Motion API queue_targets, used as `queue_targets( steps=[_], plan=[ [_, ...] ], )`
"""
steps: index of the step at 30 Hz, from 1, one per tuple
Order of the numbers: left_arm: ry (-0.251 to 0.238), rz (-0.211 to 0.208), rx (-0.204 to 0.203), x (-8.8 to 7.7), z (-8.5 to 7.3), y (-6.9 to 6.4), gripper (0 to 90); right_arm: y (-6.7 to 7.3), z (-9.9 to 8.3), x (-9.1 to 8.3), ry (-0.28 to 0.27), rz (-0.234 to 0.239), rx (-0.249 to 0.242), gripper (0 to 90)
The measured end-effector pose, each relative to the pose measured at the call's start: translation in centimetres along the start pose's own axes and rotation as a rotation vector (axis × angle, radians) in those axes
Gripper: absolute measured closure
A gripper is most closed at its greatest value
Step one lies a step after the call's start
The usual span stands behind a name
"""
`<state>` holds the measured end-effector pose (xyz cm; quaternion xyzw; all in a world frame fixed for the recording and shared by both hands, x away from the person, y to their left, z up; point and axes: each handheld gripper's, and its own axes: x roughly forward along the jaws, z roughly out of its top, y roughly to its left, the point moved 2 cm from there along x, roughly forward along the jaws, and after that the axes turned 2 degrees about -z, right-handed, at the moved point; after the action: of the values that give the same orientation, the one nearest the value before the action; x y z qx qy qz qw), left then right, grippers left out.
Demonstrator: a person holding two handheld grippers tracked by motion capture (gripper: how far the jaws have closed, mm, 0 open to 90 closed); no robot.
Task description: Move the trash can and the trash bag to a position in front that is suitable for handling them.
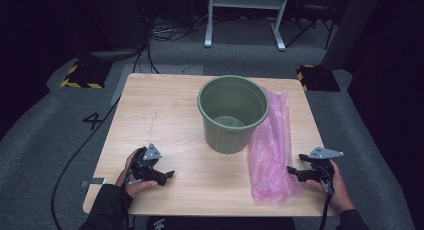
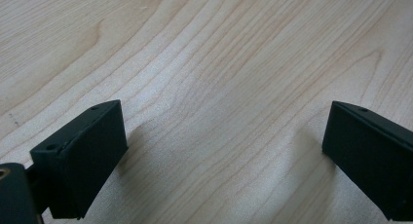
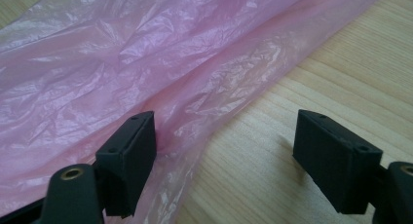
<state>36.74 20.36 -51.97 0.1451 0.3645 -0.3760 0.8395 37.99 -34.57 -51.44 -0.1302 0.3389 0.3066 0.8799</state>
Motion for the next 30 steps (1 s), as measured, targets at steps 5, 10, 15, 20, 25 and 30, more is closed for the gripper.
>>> queue_targets(
  steps=[5, 10, 15, 20, 25, 30],
  plan=[
    [0.0, 0.001, -0.002, 0.0, 0.0, 0.0, 2.0, -0.4, -0.1, -0.1, 0.003, -0.023, 0.004, 23.5],
    [0.0, 0.003, -0.002, 0.0, 0.0, 0.0, 2.0, -1.4, 0.0, -0.2, 0.002, -0.066, 0.026, 26.5],
    [0.0, 0.002, -0.002, 0.0, 0.0, 0.0, 2.0, -1.5, 0.2, -0.1, 0.002, -0.074, 0.018, 28.2],
    [0.0, 0.003, -0.003, 0.0, 0.0, 0.0, 2.0, -1.5, 1.4, -1.3, -0.059, -0.065, 0.02, 27.7],
    [0.0, 0.006, -0.004, 0.0, 0.0, -0.1, 2.0, -1.4, 2.6, -2.2, -0.107, -0.057, 0.018, 26.0],
    [0.0, 0.005, -0.005, 0.0, 0.0, 0.0, 2.0, -1.1, 4.7, -2.6, -0.14, -0.051, -0.005, 24.5]
  ],
)
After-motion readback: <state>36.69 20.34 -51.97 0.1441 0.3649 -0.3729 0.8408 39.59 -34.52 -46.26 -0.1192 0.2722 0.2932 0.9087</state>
